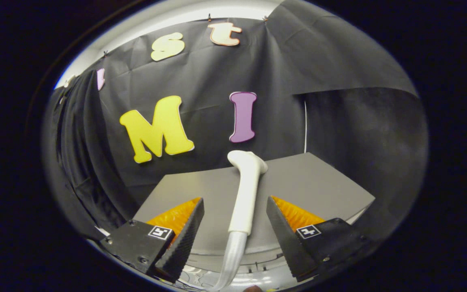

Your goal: Iron the clothes twice with a garment steamer, once on the left side and once on the right side.

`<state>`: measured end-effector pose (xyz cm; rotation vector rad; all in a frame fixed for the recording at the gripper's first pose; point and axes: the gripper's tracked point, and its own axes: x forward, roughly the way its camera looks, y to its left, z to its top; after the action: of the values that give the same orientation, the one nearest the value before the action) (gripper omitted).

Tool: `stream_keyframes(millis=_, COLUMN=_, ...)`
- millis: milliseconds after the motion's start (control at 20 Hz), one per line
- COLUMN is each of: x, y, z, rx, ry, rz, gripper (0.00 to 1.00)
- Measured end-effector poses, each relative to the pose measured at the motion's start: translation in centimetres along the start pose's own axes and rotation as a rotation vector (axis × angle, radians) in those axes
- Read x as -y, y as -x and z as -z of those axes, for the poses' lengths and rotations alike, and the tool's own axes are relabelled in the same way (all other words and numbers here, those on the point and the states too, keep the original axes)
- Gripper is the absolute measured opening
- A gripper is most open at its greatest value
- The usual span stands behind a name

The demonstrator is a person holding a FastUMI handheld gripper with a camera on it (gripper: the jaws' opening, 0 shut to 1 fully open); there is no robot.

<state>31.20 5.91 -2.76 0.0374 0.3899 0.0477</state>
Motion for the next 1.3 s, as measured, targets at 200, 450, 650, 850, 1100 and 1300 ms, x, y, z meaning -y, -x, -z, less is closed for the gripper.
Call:
stream_keyframes(millis=200, x=0.3, y=-4.6, z=0.2, rx=-0.097, ry=0.025, rz=-0.005, gripper=0.96)
stream_keyframes(millis=450, x=1.4, y=-8.3, z=1.0, rx=-0.211, ry=0.023, rz=0.036, gripper=0.89)
stream_keyframes(millis=650, x=1.2, y=-9.4, z=2.1, rx=-0.294, ry=0.017, rz=0.037, gripper=0.76)
stream_keyframes(millis=850, x=0.9, y=-10.1, z=2.0, rx=-0.293, ry=0.083, rz=0.057, gripper=0.58)
stream_keyframes(millis=1100, x=-0.1, y=-9.6, z=1.6, rx=-0.258, ry=0.058, rz=0.022, gripper=0.49)
stream_keyframes(millis=1300, x=-1.5, y=-6.8, z=-0.3, rx=-0.135, ry=0.036, rz=0.010, gripper=0.41)
